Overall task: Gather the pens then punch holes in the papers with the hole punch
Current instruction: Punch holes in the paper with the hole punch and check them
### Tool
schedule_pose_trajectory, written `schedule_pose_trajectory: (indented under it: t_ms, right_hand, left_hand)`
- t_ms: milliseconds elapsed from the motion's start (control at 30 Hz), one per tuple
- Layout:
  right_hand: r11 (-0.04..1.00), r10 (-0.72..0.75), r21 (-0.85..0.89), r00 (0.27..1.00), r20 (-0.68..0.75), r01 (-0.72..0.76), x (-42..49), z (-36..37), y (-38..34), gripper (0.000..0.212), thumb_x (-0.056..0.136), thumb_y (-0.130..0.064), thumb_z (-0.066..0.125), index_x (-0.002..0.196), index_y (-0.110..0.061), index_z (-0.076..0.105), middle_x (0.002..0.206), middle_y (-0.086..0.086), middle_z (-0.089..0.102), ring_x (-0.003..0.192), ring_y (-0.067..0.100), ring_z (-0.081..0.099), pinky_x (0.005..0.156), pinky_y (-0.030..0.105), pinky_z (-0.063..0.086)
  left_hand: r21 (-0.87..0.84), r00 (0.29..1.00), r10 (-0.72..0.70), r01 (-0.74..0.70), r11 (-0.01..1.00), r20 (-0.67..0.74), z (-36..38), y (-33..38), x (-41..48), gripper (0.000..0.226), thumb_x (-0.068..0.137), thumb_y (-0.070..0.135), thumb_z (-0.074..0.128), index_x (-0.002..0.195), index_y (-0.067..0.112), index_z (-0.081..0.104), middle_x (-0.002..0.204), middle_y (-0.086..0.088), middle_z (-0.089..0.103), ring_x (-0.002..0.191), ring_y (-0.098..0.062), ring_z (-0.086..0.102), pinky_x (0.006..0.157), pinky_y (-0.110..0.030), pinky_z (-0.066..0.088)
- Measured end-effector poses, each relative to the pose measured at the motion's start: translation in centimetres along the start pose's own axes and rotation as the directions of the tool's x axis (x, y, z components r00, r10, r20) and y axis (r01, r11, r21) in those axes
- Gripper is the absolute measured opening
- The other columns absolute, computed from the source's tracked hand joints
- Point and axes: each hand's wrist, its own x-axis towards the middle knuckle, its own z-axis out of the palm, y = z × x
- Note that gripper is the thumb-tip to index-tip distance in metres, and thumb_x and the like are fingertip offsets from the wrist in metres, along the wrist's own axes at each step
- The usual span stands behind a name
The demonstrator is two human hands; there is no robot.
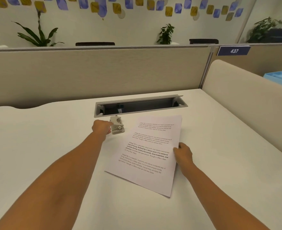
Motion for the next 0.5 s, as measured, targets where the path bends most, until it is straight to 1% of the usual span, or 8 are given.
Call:
schedule_pose_trajectory:
  t_ms: [100,167,200,267,300,367,433,500]
  right_hand:
    - [1.000,-0.022,-0.001,1.000,0.004,0.022,0.2,0.1,0.3,0.019,0.090,-0.008,0.039,0.097,-0.010,0.056,0.089,0.004,0.056,0.080,0.024,0.051,0.068,0.028,0.039]
    - [1.000,-0.026,0.004,1.000,0.009,0.026,0.4,0.1,0.4,0.019,0.090,-0.008,0.039,0.099,-0.011,0.056,0.089,0.003,0.056,0.082,0.024,0.052,0.071,0.029,0.040]
    - [1.000,-0.026,0.008,1.000,0.010,0.026,0.5,0.0,0.4,0.019,0.090,-0.008,0.040,0.100,-0.011,0.056,0.088,0.003,0.056,0.083,0.024,0.052,0.071,0.029,0.040]
    - [1.000,-0.024,0.012,1.000,0.011,0.024,0.6,0.0,0.4,0.021,0.090,-0.008,0.040,0.101,-0.010,0.057,0.090,0.003,0.057,0.084,0.024,0.052,0.072,0.029,0.041]
    - [1.000,-0.023,0.010,1.000,0.010,0.023,0.7,0.0,0.4,0.022,0.090,-0.008,0.040,0.103,-0.010,0.058,0.091,0.003,0.057,0.084,0.024,0.053,0.072,0.029,0.041]
    - [1.000,-0.021,0.004,1.000,0.005,0.021,0.7,0.0,0.4,0.023,0.090,-0.008,0.041,0.104,-0.010,0.058,0.092,0.003,0.058,0.084,0.024,0.053,0.073,0.029,0.042]
    - [1.000,-0.018,-0.001,1.000,0.002,0.018,0.7,0.0,0.4,0.023,0.090,-0.009,0.041,0.105,-0.009,0.059,0.092,0.003,0.058,0.084,0.024,0.054,0.073,0.030,0.043]
    - [1.000,-0.016,-0.007,1.000,0.001,0.016,0.7,0.1,0.4,0.024,0.090,-0.009,0.041,0.106,-0.009,0.058,0.093,0.003,0.058,0.085,0.025,0.054,0.076,0.032,0.043]
  left_hand:
    - [-0.056,0.999,-0.028,0.029,0.998,0.027,1.0,0.2,1.3,0.041,0.084,0.013,0.066,0.120,-0.001,0.051,0.121,-0.019,0.059,0.100,-0.026,0.061,0.093,-0.032,0.051]
    - [-0.109,0.997,-0.052,0.058,0.992,0.054,1.4,0.3,1.9,0.043,0.083,0.011,0.066,0.121,0.002,0.049,0.123,-0.019,0.058,0.106,-0.027,0.062,0.094,-0.036,0.052]
    - [-0.129,0.995,-0.066,0.074,0.989,0.069,1.5,0.3,2.1,0.043,0.083,0.010,0.066,0.121,0.002,0.049,0.123,-0.019,0.058,0.104,-0.027,0.062,0.093,-0.035,0.053]
    - [-0.138,0.991,-0.099,0.111,0.984,0.094,1.7,0.3,2.3,0.043,0.082,0.010,0.067,0.121,0.002,0.050,0.118,-0.018,0.059,0.091,-0.023,0.061,0.084,-0.032,0.054]
    - [-0.129,0.989,-0.113,0.125,0.984,0.100,1.7,0.2,2.4,0.044,0.082,0.011,0.068,0.121,0.002,0.049,0.112,-0.018,0.059,0.081,-0.020,0.059,0.080,-0.029,0.053]
    - [-0.094,0.988,-0.125,0.134,0.987,0.093,1.7,-0.3,2.7,0.047,0.080,0.015,0.070,0.120,0.003,0.050,0.096,-0.015,0.056,0.066,-0.016,0.052,0.081,-0.028,0.052]
    - [-0.064,0.991,-0.117,0.122,0.990,0.070,1.5,-0.9,2.8,0.045,0.080,0.017,0.070,0.118,0.003,0.051,0.093,-0.015,0.056,0.065,-0.017,0.053,0.080,-0.029,0.051]
    - [-0.040,0.993,-0.107,0.109,0.993,0.048,1.1,-1.3,3.0,0.040,0.081,0.016,0.069,0.114,0.001,0.051,0.102,-0.017,0.059,0.080,-0.023,0.060,0.083,-0.032,0.051]
